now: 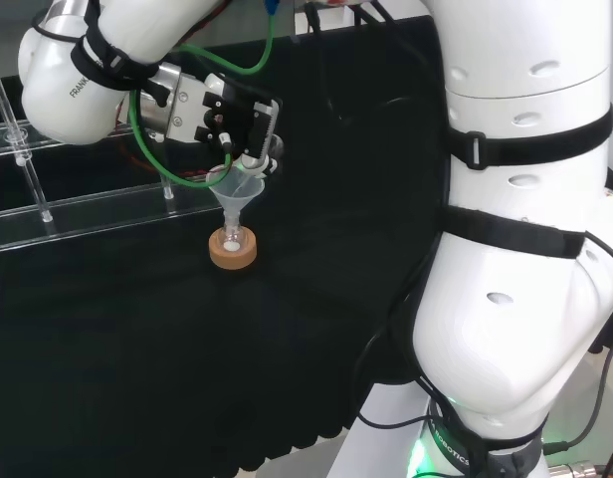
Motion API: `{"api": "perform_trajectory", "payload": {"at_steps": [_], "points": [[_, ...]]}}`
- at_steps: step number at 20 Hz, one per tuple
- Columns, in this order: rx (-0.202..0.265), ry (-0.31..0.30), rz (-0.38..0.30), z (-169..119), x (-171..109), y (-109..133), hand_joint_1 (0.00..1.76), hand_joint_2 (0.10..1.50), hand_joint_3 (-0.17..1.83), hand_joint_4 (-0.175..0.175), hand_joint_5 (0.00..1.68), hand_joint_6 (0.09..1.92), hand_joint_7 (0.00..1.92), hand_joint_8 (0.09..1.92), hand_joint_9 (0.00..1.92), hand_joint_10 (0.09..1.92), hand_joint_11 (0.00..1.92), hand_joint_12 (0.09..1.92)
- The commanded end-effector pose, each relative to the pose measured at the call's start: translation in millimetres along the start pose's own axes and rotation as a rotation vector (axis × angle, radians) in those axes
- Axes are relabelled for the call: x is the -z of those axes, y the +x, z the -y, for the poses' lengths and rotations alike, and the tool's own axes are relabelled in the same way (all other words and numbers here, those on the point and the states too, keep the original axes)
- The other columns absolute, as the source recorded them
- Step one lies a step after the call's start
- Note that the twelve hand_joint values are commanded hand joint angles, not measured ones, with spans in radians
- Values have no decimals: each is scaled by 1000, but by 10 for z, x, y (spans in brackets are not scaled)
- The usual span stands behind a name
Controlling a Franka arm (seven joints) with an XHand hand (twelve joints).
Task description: Pour all the NaCl from the weighing funnel into the round-bottom flask.
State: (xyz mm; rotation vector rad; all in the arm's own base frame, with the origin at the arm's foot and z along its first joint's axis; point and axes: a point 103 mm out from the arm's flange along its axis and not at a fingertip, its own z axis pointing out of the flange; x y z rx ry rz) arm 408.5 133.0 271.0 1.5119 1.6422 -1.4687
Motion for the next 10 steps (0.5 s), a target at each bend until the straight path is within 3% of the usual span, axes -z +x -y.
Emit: {"api": "perform_trajectory", "payload": {"at_steps": [1,10], "points": [[-8,20,24,6,29,7,1137,662,588,175,1348,507,664,666,1142,161,1003,882],[-17,35,60,29,119,58,1137,661,590,175,1348,508,663,664,1139,158,996,883]]}}
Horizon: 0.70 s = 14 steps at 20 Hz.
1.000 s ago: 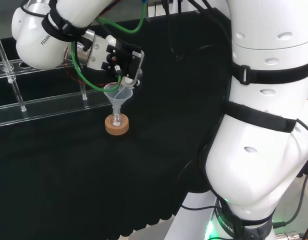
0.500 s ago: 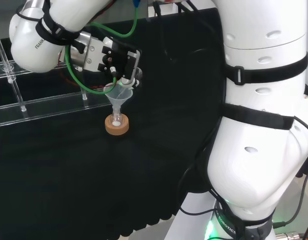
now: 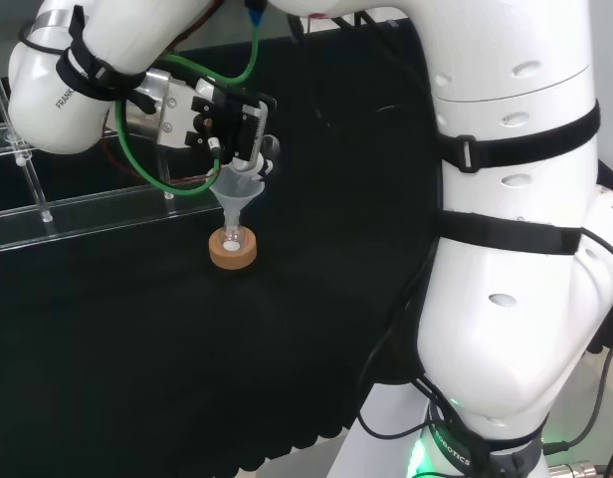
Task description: Pour all the NaCl from the weighing funnel into the round-bottom flask.
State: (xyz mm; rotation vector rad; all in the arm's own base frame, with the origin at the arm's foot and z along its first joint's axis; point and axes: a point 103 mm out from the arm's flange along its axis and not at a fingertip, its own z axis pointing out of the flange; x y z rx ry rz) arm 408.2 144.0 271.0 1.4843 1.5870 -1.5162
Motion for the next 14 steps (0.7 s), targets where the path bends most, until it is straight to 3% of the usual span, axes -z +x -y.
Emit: {"api": "perform_trajectory", "payload": {"at_steps": [1,14], "points": [[-5,10,9,6,25,13,1137,661,590,175,1347,508,663,664,1139,157,996,883],[-12,19,34,-10,54,4,1137,661,591,175,1347,511,662,661,1138,154,987,887]]}}
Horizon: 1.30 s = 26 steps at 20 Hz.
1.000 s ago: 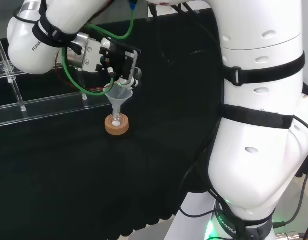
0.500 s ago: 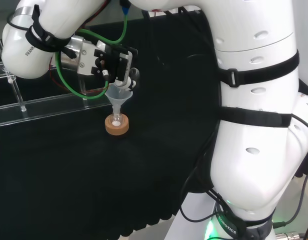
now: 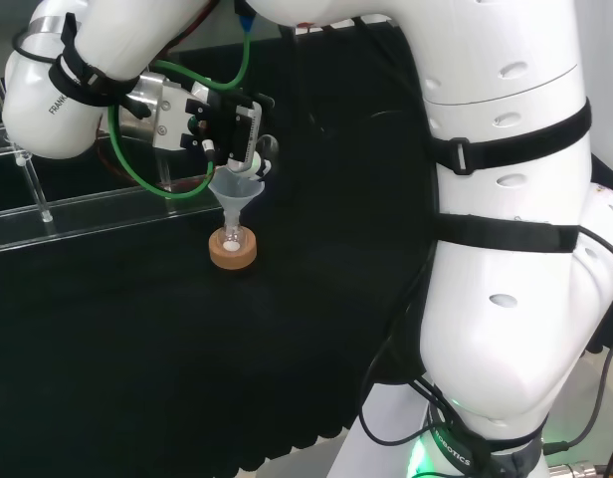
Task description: Pour all the NaCl from the weighing funnel into the round-bottom flask.
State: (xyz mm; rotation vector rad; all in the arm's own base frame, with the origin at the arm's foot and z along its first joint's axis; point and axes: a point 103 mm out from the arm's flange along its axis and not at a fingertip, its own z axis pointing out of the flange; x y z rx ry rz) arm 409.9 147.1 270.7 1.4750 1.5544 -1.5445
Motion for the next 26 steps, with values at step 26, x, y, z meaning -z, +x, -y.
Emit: {"api": "perform_trajectory", "payload": {"at_steps": [26], "points": [[10,-23,-68,75,6,-61,1137,659,595,175,1347,511,658,656,1138,150,975,898]]}}
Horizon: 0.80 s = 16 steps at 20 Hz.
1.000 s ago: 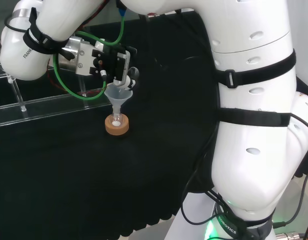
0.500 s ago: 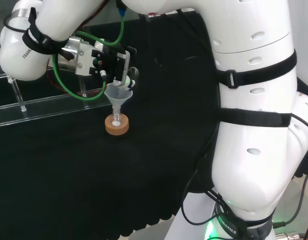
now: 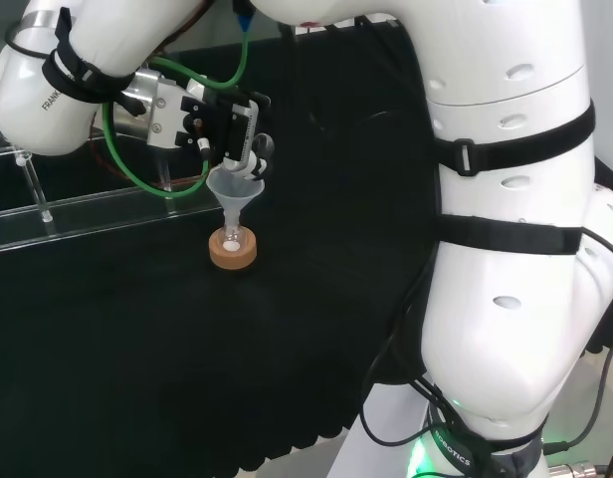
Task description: Pour all the NaCl from the weighing funnel into the round-bottom flask.
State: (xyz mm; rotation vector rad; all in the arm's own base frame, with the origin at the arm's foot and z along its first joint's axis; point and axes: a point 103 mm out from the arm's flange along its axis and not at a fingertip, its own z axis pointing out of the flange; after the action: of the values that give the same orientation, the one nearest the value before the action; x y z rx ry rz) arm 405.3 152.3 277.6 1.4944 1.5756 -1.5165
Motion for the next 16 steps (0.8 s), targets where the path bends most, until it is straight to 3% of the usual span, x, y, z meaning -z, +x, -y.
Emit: {"api": "perform_trajectory", "payload": {"at_steps": [1,10,16], "points": [[11,-14,-49,-1,-53,-40,1137,659,595,175,1347,511,658,656,1138,150,975,898],[20,-49,-188,0,-229,-155,1136,659,595,175,1346,512,659,656,1138,148,973,901],[17,-95,-354,-12,-432,-238,1135,660,595,175,1345,516,660,653,1134,144,919,916]]}}
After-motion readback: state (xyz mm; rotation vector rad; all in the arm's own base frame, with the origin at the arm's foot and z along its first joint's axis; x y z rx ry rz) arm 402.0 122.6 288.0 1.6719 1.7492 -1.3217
